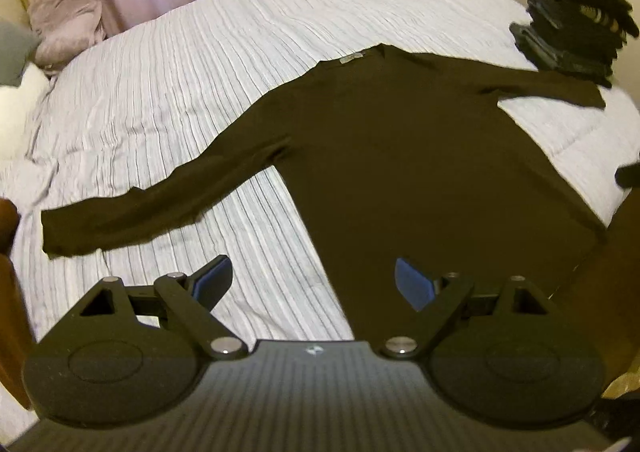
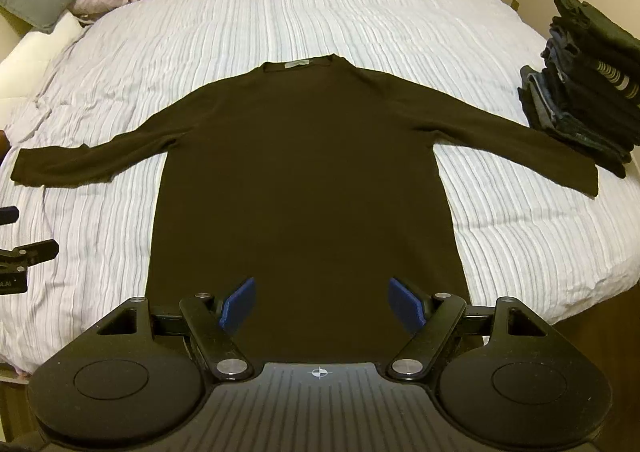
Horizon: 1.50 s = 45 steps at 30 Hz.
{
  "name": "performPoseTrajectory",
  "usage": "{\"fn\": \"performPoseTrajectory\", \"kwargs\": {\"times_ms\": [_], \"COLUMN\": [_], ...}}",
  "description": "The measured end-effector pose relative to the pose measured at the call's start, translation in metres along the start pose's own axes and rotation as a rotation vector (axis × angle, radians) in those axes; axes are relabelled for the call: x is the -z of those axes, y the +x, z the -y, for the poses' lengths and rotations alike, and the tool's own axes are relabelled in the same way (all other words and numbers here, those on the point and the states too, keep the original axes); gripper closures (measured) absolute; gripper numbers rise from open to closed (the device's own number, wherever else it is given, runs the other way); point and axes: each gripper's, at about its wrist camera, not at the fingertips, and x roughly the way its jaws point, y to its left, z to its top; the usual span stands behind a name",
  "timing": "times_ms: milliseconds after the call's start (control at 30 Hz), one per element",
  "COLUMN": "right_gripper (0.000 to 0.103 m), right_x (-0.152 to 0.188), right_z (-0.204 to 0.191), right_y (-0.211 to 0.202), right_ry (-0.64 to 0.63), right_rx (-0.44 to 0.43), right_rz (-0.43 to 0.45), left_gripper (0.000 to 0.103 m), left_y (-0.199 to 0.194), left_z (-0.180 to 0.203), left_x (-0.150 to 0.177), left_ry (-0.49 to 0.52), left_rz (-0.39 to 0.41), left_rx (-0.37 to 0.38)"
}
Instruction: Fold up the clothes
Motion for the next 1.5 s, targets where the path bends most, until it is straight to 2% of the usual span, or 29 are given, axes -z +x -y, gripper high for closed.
{"fn": "performPoseTrajectory", "kwargs": {"times_ms": [133, 333, 433, 533, 667, 900, 1300, 1500], "right_gripper": [0.027, 0.027, 0.027, 0.027, 0.027, 0.027, 0.027, 0.027], "right_x": [0.001, 0.001, 0.001, 0.002, 0.002, 0.002, -0.005, -0.012], "right_z": [0.000, 0.000, 0.000, -0.001, -0.001, -0.002, 0.006, -0.002], "right_y": [0.000, 0.000, 0.001, 0.002, 0.004, 0.006, 0.011, 0.019], "right_ry": [0.005, 0.007, 0.005, 0.002, -0.005, -0.025, -0.062, -0.123], "right_rx": [0.000, -0.006, -0.014, -0.022, -0.033, -0.054, -0.093, -0.141], "right_rz": [0.001, 0.004, 0.002, 0.001, 0.000, 0.003, 0.014, 0.010], "left_gripper": [0.016, 0.016, 0.016, 0.016, 0.017, 0.016, 0.016, 0.016], "left_y": [0.003, -0.002, -0.004, -0.007, -0.005, -0.006, -0.015, -0.030], "left_z": [-0.003, -0.014, -0.014, -0.013, -0.012, 0.004, 0.010, -0.002], "left_x": [-0.002, 0.001, 0.004, 0.010, 0.010, 0.010, 0.008, 0.020], "left_ry": [0.006, -0.051, -0.036, 0.001, -0.006, 0.084, 0.044, -0.035], "left_rz": [-0.026, 0.014, 0.046, 0.068, 0.006, -0.025, -0.026, -0.032], "left_rx": [-0.050, -0.044, -0.064, -0.051, -0.064, -0.100, -0.151, -0.212]}}
